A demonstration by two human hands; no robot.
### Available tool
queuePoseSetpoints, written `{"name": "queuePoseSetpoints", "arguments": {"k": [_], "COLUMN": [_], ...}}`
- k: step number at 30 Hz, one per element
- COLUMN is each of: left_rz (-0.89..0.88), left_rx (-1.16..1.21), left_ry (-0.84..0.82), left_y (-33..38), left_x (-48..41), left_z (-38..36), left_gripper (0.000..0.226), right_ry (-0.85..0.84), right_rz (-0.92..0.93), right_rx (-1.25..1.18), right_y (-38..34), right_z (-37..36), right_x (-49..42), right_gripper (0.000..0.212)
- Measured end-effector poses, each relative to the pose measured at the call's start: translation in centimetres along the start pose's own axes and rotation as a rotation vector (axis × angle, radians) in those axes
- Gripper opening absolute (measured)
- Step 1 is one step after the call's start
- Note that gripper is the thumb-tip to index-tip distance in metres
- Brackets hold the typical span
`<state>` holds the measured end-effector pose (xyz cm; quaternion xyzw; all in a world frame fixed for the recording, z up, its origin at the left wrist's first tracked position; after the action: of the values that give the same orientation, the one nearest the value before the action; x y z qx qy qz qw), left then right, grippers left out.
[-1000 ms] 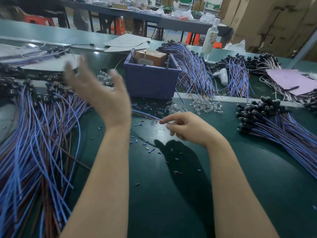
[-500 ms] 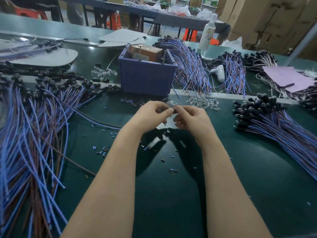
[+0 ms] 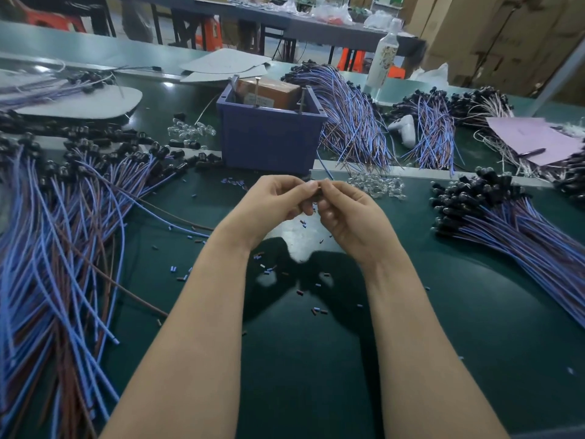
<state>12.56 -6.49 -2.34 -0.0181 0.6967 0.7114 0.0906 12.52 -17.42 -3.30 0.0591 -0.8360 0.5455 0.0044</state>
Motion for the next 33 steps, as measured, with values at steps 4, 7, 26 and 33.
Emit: {"name": "queuePoseSetpoints", "arguments": {"k": [4, 7, 26, 33], "left_rz": [0.012, -0.042, -0.059, -0.031], "left_rx": [-0.092, -0.276, -0.434, -0.428], "left_ry": [0.03, 0.087, 0.001, -0.045], "left_y": [-0.5, -0.4, 1.7, 2.4], "left_x": [-0.2, -0.5, -0.2, -0.1], "left_z": [0.4, 1.0, 0.2, -0.1], "left_gripper": [0.023, 0.027, 0.031, 0.027], "right_ry": [0.123, 0.248, 0.097, 0.077], "right_rz": [0.084, 0.338, 0.343, 0.287], "right_rx": [0.12, 0.531, 0.555, 0.313], "right_y": [0.3, -1.2, -2.2, -2.1], "right_z": [0.0, 0.3, 0.7, 1.0], "right_x": [-0.2, 0.1, 0.1, 0.0], "right_gripper": [0.026, 0.024, 0.022, 0.023]}}
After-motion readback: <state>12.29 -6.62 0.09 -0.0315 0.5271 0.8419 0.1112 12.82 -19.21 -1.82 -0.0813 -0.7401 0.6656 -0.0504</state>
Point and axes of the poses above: each hand's wrist, its own x-axis away from the middle knuckle, its own z-axis out of the back of the hand, y = z × x, the point moved 8 cm from there along -x, towards the middle knuckle, and after that the axes turned 8 degrees about y, right-handed, at the moved point
